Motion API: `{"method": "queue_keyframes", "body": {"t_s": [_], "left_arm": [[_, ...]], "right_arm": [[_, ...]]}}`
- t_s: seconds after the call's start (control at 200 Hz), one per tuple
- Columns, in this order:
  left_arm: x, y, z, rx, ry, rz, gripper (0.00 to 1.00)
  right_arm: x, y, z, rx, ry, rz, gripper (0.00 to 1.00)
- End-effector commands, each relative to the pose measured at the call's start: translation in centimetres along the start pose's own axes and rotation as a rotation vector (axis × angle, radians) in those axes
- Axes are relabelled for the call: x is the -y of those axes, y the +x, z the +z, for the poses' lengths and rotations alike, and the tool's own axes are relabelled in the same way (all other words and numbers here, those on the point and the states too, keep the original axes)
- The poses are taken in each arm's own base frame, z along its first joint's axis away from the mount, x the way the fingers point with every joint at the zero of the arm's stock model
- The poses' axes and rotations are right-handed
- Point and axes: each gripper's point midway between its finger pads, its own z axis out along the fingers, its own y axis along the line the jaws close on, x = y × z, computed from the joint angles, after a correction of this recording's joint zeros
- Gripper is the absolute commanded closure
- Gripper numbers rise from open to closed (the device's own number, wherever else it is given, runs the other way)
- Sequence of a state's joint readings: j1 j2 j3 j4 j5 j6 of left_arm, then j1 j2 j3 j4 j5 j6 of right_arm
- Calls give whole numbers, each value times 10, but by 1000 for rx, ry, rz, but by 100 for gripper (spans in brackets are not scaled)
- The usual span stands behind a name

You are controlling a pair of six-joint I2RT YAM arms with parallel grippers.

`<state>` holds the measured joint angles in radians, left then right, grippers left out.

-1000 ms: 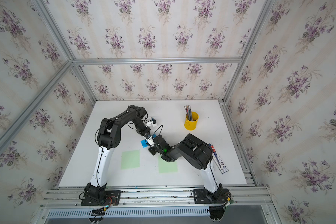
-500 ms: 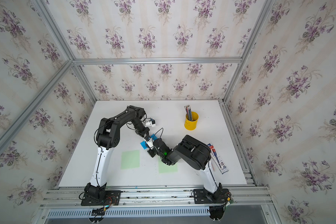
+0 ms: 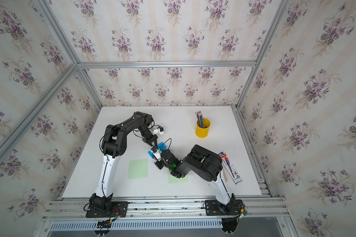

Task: Fold the square paper along the opposite sides
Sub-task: Smooth out the paper at the center of the board.

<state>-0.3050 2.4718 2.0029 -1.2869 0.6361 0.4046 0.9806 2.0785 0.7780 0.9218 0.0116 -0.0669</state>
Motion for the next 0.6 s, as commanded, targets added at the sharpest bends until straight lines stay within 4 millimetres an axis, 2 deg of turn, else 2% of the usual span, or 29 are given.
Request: {"method": "queue_keyframes", "body": {"t_s": [0.0,0.275,0.44,0.52,0.599], "left_arm": [[-39,-3,5,-18,-167,19,100],[-40,-4,4,-16,-164,18,100],[-39,-5,5,-14,-158,9,100],[-33,-6,6,-11,-156,-3,100],[-20,-8,3,21,-135,-25,100]], "right_arm": [[-14,42,-4,-149,-54,10,100],[-25,49,-4,-169,-72,-7,100],[-33,43,-5,-156,-93,-9,100],[-30,15,-14,-82,-81,-13,100],[-6,-29,-29,21,-11,-9,100]]}}
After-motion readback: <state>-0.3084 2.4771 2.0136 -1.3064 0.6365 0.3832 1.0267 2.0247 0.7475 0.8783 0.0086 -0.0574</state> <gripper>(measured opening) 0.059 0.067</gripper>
